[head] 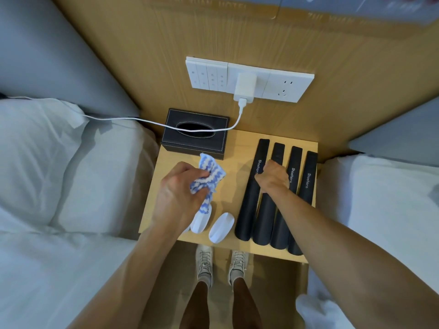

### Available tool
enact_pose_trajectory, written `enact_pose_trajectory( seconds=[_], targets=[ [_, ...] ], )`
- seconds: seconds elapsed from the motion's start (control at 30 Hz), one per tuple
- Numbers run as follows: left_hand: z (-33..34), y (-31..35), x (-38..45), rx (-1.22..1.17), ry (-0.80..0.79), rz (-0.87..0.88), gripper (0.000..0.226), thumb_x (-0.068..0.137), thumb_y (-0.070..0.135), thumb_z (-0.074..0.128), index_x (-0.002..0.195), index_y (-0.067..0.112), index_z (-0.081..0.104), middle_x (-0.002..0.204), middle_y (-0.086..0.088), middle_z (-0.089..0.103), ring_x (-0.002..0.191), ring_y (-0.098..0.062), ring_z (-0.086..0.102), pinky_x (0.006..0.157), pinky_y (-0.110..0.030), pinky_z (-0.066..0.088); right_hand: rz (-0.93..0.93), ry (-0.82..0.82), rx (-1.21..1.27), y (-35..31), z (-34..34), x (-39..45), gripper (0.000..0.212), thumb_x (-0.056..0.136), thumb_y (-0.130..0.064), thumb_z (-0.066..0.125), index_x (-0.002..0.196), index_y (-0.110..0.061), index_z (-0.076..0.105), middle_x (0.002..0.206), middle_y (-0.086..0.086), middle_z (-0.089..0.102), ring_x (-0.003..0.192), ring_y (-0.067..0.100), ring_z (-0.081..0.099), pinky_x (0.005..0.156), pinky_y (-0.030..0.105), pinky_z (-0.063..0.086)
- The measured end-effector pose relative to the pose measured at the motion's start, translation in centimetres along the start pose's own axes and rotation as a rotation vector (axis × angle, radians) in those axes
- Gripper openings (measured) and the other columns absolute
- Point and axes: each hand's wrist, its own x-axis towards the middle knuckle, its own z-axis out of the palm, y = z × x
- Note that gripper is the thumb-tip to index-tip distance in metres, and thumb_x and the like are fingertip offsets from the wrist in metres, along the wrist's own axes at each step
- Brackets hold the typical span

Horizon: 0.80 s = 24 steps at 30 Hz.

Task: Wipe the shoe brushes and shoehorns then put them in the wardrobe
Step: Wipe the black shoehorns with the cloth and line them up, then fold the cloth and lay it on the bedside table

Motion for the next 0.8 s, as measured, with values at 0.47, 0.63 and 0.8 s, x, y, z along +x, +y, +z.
enact_pose_trajectory(
  seconds=[0.47, 0.63, 0.8],
  targets=[
    [-2.4, 2.9, 0.1, -0.200, 0.007, -0.081, 0.030, 0.079, 0.015, 0.079, 0.106, 0.025, 0.068, 0.099, 0.015, 0.063, 0.088, 0.006, 0.061, 0.071, -0.009, 0.050, -0.544, -0.128, 0.685, -0.7, -6.1, -14.5, 0.020, 0.086, -0.011, 0.073, 0.099, -0.026, 0.069, 0.090, -0.005, 0.070, 0.086, 0.015, 0.070, 0.078, 0.030, 0.059],
    [-5.5, 6.3, 0.7, -0.278, -0.027, -0.003, 0.028, 0.075, 0.019, 0.081, 0.094, 0.030, 0.064, 0.089, 0.022, 0.065, 0.086, 0.009, 0.059, 0.069, -0.005, 0.046, -0.648, 0.037, 0.828, -2.6, -11.2, -20.4, 0.029, 0.088, -0.012, 0.072, 0.113, -0.022, 0.064, 0.100, -0.010, 0.066, 0.087, 0.011, 0.068, 0.077, 0.025, 0.057],
    [-8.3, 9.5, 1.3, -0.289, -0.082, 0.197, 0.029, 0.073, 0.012, 0.080, 0.089, 0.029, 0.062, 0.086, 0.018, 0.065, 0.081, 0.001, 0.061, 0.067, -0.005, 0.042, -0.775, 0.144, 0.738, -3.7, -17.7, -22.5, 0.029, 0.086, -0.022, 0.076, 0.111, -0.031, 0.065, 0.108, -0.012, 0.066, 0.091, 0.004, 0.067, 0.075, 0.019, 0.056]
  ],
)
